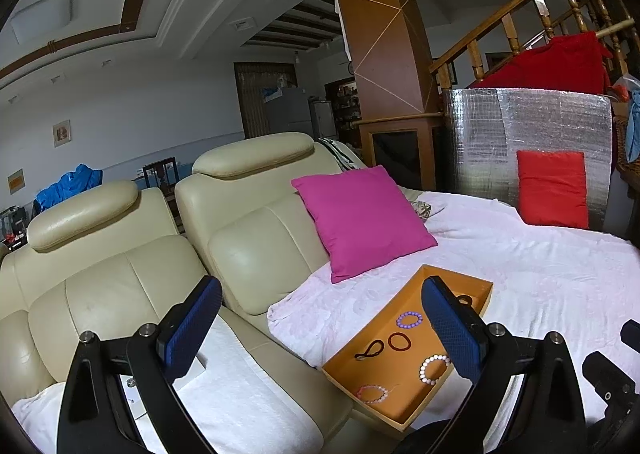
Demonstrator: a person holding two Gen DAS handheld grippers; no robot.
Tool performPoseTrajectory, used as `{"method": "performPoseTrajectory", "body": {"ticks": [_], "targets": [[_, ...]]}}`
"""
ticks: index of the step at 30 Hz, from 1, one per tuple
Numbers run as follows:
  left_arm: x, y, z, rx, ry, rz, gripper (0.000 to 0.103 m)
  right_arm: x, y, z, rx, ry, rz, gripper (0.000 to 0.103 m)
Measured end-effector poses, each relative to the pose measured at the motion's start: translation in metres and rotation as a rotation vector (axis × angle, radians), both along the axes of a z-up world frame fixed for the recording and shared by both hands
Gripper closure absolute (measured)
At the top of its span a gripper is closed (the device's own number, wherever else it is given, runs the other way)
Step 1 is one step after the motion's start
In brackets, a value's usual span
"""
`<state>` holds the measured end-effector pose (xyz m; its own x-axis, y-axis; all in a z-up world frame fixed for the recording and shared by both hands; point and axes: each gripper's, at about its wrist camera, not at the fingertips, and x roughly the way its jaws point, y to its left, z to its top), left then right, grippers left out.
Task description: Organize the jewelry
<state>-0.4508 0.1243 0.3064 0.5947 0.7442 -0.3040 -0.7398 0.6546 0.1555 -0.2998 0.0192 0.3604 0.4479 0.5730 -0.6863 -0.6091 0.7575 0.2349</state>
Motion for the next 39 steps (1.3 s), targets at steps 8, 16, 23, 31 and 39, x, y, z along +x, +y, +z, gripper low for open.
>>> {"method": "performPoseTrajectory", "body": {"ticks": [8,16,23,31,39], "targets": [[-0.001,0.003,-0.003,-0.006,0.006,0.001,0.003,-0.001,0.008,-0.002,-0.008,0.003,0.011,0.035],[-0.005,0.011,-0.005,-0.020,-0.001,0.007,0.003,-0.002,0.016,-0.003,-0.022,0.001,0.017,0.035],[-0.009,0.017,-0.006,-0.031,-0.007,0.018,0.003,-0.004,0.023,-0.002,-0.030,-0.006,0.027,0.035],[-0.012,0.029,-0.008,-0.047,-0.011,0.036,0.003,-0.003,0.035,-0.004,-0.042,-0.007,0.042,0.035],[-0.012,0.035,-0.011,-0.057,-0.005,0.048,0.003,-0.005,0.043,-0.006,-0.051,-0.006,0.050,0.035]]}}
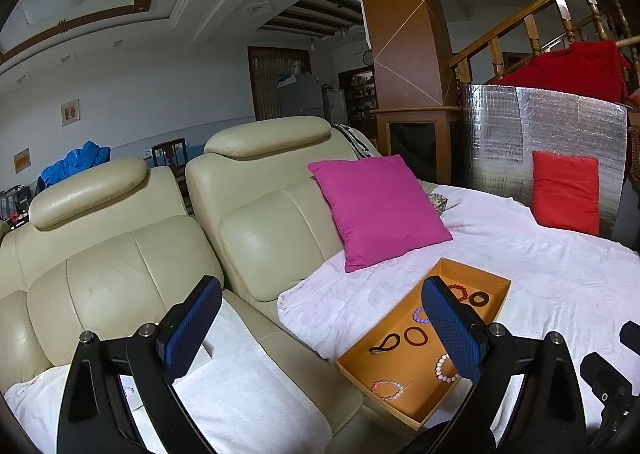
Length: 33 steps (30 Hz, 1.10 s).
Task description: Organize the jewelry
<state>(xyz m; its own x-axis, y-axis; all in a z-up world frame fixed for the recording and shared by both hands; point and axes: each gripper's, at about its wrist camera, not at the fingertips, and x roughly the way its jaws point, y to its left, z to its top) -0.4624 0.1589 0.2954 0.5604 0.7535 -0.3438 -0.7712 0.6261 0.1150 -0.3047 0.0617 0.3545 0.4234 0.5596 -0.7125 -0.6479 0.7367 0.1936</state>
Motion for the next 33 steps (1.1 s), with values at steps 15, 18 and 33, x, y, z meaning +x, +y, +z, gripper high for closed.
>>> {"method": "performPoseTrajectory", "body": {"ticks": [15,18,33], "targets": [[-0.002,0.007,-0.001,-0.007,-0.008,0.013,0.003,0.001,0.012,0.003,-0.005,-0.016,0.010,0.035],[0.000,0.008,-0.002,-0.008,-0.003,0.015,0.003,0.003,0.014,0.002,-0.007,-0.016,0.006,0.035],[0.035,0.000,-0.015,0.018,0.066,0.001,0.003,0.029,0.021,-0.015,0.022,0.007,-0.001,0.035]]}}
